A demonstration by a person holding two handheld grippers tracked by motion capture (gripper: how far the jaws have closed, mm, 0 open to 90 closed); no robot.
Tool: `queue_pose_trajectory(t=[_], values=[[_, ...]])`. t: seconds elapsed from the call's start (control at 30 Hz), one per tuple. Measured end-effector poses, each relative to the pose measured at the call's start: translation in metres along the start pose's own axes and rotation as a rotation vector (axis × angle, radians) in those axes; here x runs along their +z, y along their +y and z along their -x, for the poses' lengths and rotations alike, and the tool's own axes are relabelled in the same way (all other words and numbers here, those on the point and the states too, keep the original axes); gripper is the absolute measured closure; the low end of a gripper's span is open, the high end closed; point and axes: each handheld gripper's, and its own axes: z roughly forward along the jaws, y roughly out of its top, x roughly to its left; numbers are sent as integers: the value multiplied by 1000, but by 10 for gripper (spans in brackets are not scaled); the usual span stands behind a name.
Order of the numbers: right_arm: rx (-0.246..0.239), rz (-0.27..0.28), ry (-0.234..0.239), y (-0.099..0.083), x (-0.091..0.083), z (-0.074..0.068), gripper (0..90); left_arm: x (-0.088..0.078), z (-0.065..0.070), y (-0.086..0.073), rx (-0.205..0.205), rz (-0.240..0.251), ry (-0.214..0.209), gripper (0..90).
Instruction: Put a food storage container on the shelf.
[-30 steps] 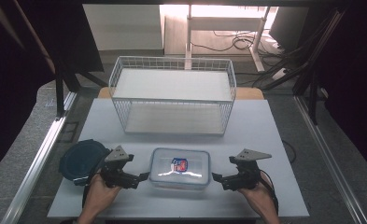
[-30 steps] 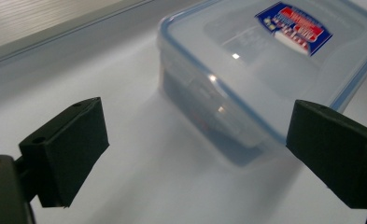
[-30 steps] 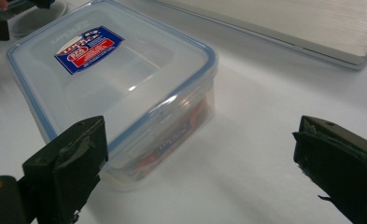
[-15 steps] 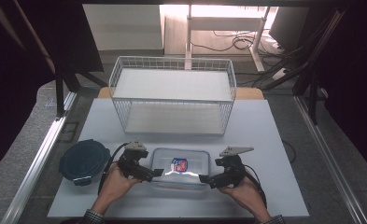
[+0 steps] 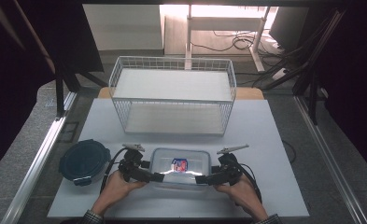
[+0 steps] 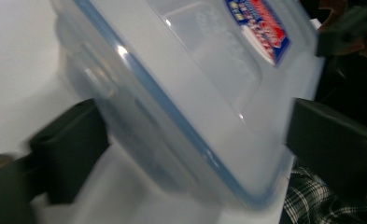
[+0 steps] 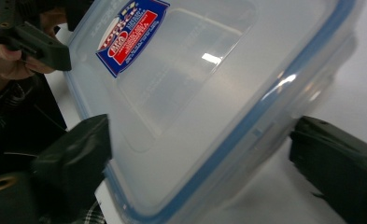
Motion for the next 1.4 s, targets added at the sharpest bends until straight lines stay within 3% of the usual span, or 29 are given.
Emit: queue_pose_trajectory(t=[0.1, 0.2, 0.23, 0.3, 0.37, 0.43, 0.57, 0.67, 0.73, 0.87, 1.1, 1.27, 1.4], values=[[-3, 20, 2, -3, -9, -2, 239, -7, 0, -5, -4, 30, -7, 214], [30, 41, 27, -8, -16, 0, 336, -11, 6, -7, 18, 26, 3, 247], [45, 49, 40, -9, -18, 1, 360, -14, 7, -9, 3, 40, -3, 272], [60, 54, 68, -12, -22, 4, 396, -20, 3, -15, -34, 90, -48, 397], [78, 61, 105, -14, -24, 7, 390, -23, 2, -18, -31, 104, -70, 457], [101, 60, 124, -15, -22, 9, 378, -23, 3, -18, -31, 106, -66, 461], [110, 67, 102, -15, -25, 6, 449, -22, 4, -19, -59, 118, -61, 462], [98, 78, 75, -14, -34, 1, 532, -24, 4, -19, -89, 163, -84, 510], [70, 94, 49, -15, -37, -2, 539, -24, 6, -17, -75, 167, -72, 532], [51, 122, 23, -14, -37, -3, 539, -21, 7, -17, -90, 172, -58, 529], [-8, 178, 5, -6, -47, -9, 539, -30, 15, -7, -43, 205, -43, 528], [-20, 197, 38, 1, -53, -9, 537, -44, 14, 0, -32, 234, -109, 563], [-33, 207, 53, 7, -55, -9, 538, -51, 16, 7, -12, 237, -97, 566]])
